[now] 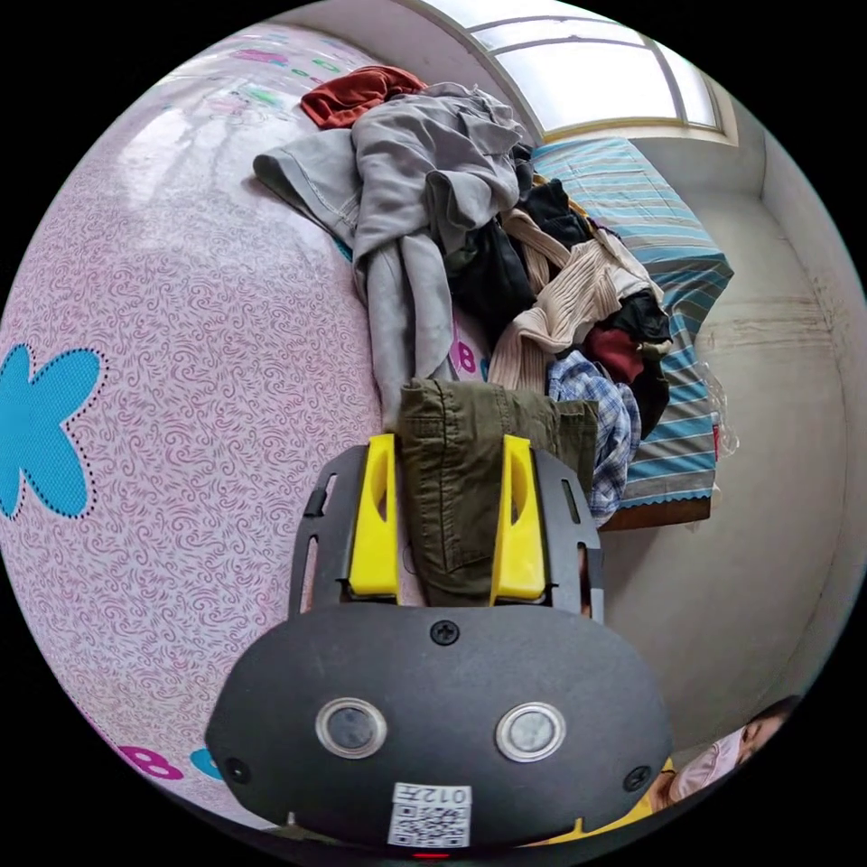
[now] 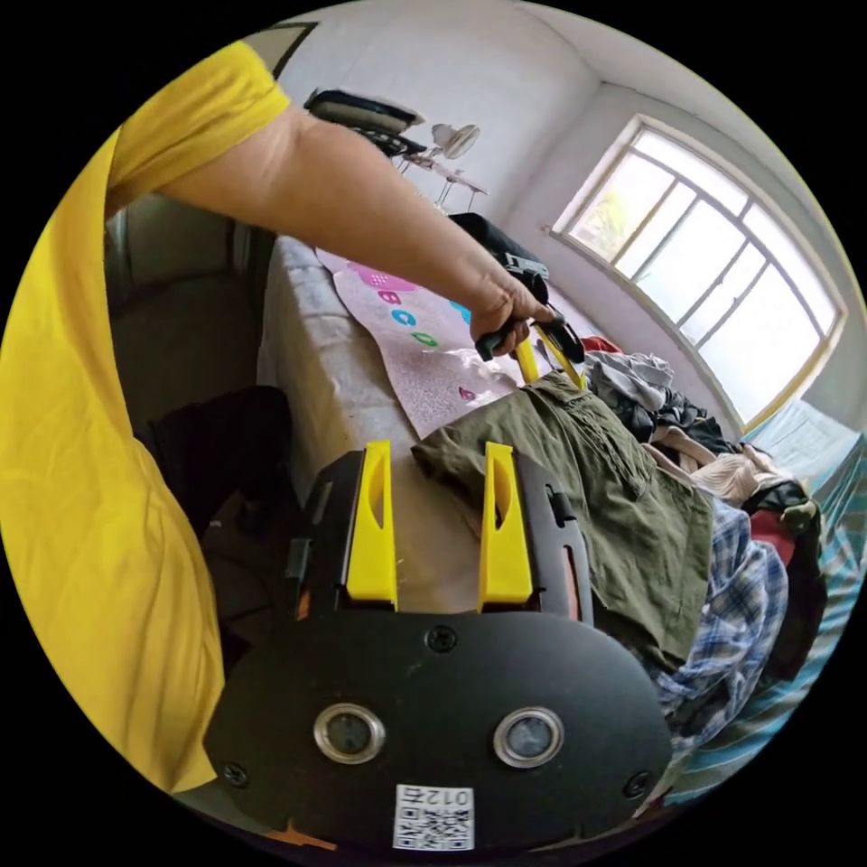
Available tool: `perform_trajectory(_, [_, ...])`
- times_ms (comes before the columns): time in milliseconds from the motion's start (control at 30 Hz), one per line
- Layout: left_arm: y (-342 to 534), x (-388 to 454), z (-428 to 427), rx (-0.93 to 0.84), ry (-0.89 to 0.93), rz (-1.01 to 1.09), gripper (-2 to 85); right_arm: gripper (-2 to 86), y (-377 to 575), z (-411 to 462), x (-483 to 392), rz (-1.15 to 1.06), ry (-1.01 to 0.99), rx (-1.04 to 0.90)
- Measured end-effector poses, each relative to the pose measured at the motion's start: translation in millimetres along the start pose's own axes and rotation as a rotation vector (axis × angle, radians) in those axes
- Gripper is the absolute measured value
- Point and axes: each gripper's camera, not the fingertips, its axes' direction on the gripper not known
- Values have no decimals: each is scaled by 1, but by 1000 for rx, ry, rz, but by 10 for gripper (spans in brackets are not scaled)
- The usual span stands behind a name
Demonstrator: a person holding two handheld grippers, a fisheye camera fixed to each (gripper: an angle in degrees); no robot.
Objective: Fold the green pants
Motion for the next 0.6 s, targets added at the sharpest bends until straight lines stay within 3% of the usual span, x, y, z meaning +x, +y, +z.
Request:
perform_trajectory(233, [-6,-25,-14,10,89,-26,76,29,-17,20,-42,-125,164,-105])
perform_trajectory(400, [12,-30,-49,43,27,36,53,9,-26,6,-49,-51,72,-27])
perform_trajectory(600, [65,-73,-132,157,54,-40,36,4,-45,-5,-82,-105,42,54])
